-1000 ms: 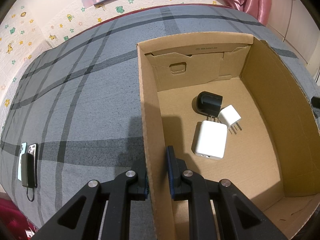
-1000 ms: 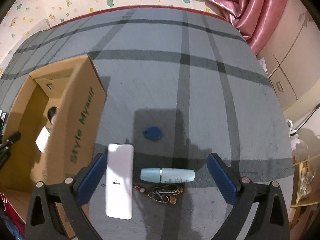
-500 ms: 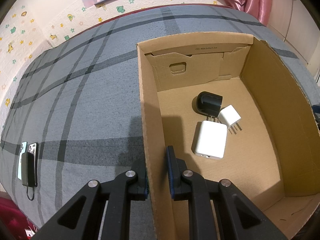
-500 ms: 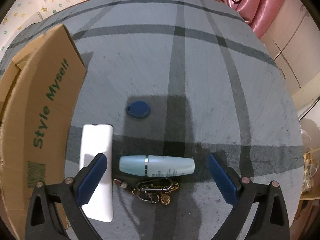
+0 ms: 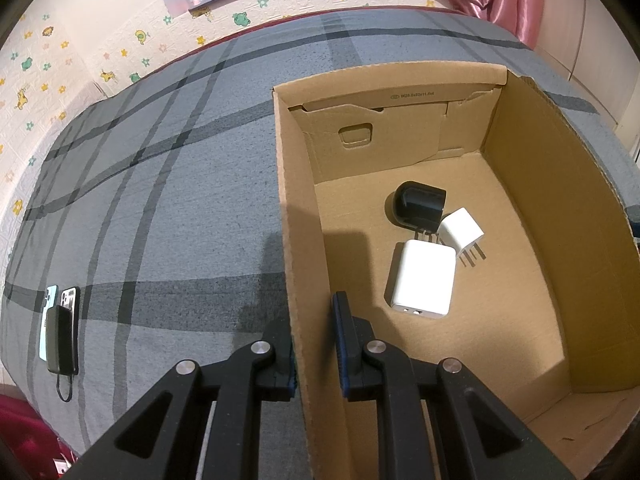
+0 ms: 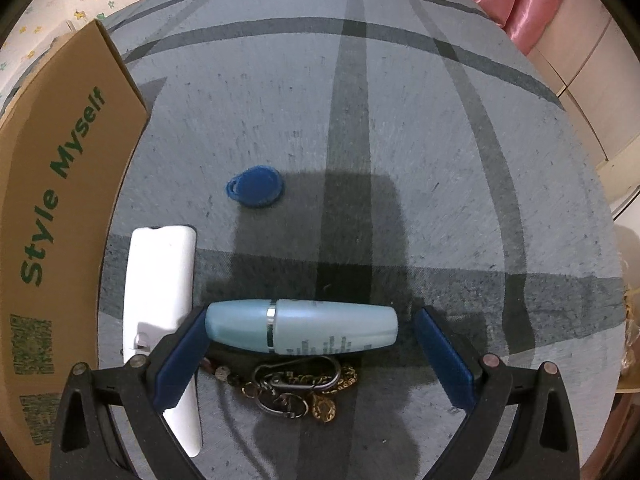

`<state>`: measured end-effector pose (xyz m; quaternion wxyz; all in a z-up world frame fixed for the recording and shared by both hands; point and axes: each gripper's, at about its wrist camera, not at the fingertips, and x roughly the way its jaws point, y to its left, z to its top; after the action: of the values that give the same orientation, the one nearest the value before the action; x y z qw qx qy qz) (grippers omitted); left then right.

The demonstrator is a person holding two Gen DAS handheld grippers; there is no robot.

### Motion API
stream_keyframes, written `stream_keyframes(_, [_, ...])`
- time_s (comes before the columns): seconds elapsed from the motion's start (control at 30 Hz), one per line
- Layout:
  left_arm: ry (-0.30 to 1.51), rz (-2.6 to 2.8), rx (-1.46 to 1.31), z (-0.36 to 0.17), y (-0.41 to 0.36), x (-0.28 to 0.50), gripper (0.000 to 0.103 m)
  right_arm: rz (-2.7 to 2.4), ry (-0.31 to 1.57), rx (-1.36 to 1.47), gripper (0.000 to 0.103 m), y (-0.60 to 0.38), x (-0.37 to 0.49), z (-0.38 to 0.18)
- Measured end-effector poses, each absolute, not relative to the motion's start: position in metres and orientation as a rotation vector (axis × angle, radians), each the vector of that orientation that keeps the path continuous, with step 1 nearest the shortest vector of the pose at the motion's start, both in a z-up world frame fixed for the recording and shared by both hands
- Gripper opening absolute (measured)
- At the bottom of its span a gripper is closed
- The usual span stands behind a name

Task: Organize rigid objects
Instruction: 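Close the right gripper across the light-blue bottle and lift it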

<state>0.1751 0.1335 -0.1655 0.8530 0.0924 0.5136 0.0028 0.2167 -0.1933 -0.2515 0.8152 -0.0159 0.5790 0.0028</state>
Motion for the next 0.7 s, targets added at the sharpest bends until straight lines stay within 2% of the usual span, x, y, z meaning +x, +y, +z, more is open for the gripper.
stream_keyframes(0.2, [1.081, 0.006, 0.193, -0.165, 0.134, 0.175, 0.016, 0.007, 1.238, -0.024, 0.101, -0.195, 0.22, -0.256])
stream_keyframes(0.3, [1.081, 0.009, 0.197, -0.166, 0.134, 0.175, 0.016, 0.011, 1.232, -0.022, 0.09, -0.194, 0.219, -0.255])
stream_keyframes(0.7, [1.081, 0.011, 0.203, -0.166, 0.133, 0.174, 0.016, -0.001, 1.211, -0.02, 0.09, -0.191, 0.206, -0.247])
